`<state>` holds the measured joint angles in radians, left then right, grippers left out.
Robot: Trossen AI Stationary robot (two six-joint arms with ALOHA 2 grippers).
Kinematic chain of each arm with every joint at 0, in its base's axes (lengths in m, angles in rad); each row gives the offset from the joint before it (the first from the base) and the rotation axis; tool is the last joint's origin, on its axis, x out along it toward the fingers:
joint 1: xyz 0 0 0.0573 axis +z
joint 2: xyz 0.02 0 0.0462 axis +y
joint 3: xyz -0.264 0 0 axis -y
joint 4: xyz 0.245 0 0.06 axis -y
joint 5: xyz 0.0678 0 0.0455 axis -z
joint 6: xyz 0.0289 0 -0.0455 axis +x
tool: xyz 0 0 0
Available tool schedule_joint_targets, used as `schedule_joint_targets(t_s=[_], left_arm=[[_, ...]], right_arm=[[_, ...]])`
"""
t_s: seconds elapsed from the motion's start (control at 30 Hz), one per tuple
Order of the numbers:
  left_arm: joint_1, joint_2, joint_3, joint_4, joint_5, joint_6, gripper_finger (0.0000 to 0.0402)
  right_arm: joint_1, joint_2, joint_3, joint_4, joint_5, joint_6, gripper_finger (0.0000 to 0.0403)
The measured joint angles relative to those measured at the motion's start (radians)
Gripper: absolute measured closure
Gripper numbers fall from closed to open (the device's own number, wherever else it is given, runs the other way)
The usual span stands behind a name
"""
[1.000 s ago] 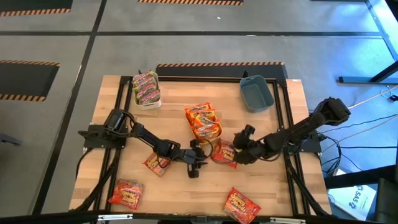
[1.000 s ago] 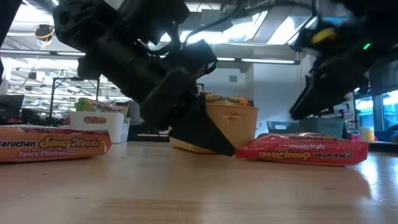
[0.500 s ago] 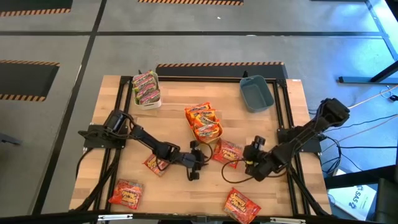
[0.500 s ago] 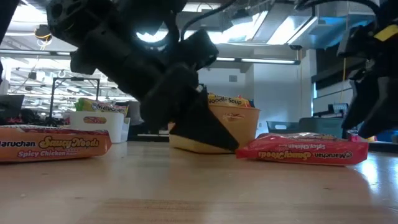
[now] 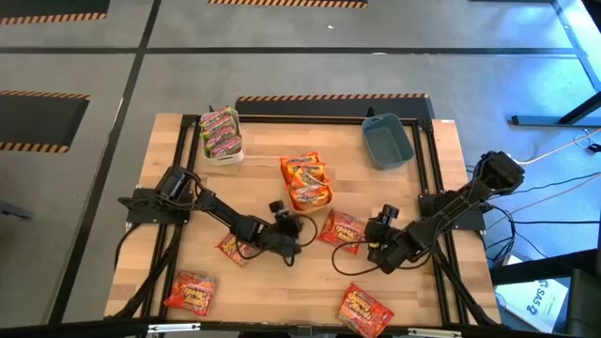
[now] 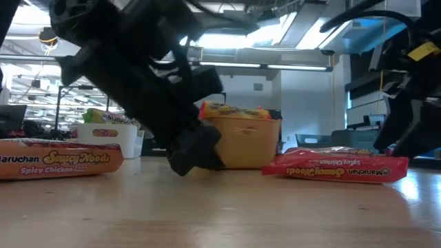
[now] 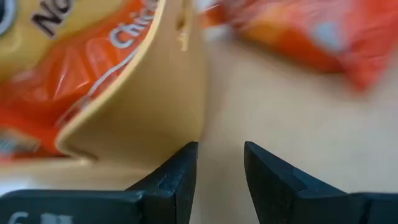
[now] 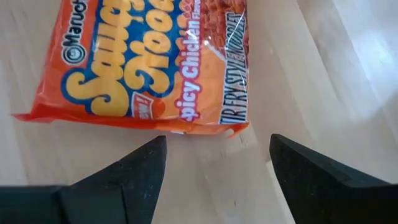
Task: Sort Maruchan noodles
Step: Put the top right red noodle pack into the green bin
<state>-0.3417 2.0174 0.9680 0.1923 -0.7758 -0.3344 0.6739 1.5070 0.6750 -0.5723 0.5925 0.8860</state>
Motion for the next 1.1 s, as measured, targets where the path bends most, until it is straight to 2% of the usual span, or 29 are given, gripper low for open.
schedule_joint_targets(t_s=[0.17,0.23,0.33,0.4,0.47,0.57,0.63,0.87,1.1], left_arm=[[-0.014,-0.001,-0.001,-0.060,-0.188,-0.112,0.0274],[-0.018,-0.002,0.001,-0.054,-0.151,-0.116,0.0274],[-0.026,-0.002,0.025,-0.041,-0.015,-0.052,0.0274],[-0.027,-0.002,0.037,-0.037,0.026,-0.017,0.0274],[-0.023,-0.002,0.038,-0.042,-0.027,0.001,0.0274],[-0.011,-0.002,0.039,-0.060,-0.181,-0.004,0.0274],[-0.001,-0.002,0.039,-0.064,-0.192,-0.027,0.0274],[0.029,-0.002,0.039,0.074,0.202,0.086,0.0274],[0.047,-0.002,0.039,0.110,0.350,0.107,0.0274]], right_arm=[[0.000,0.024,0.000,0.011,0.008,0.000,0.0133],[0.000,0.032,0.000,0.010,0.007,0.000,0.0133],[0.000,0.037,0.000,0.021,0.008,0.000,0.0133],[0.000,0.037,0.000,0.028,0.023,-0.001,0.0133],[0.000,0.037,0.000,0.033,0.040,-0.001,0.0133],[0.000,0.037,0.000,0.035,0.052,-0.001,0.0133],[0.000,0.037,0.000,0.038,0.054,-0.001,0.0133],[-0.009,0.037,0.000,0.041,0.163,-0.002,0.0133],[-0.067,0.040,0.000,0.053,0.182,-0.061,0.0133]])
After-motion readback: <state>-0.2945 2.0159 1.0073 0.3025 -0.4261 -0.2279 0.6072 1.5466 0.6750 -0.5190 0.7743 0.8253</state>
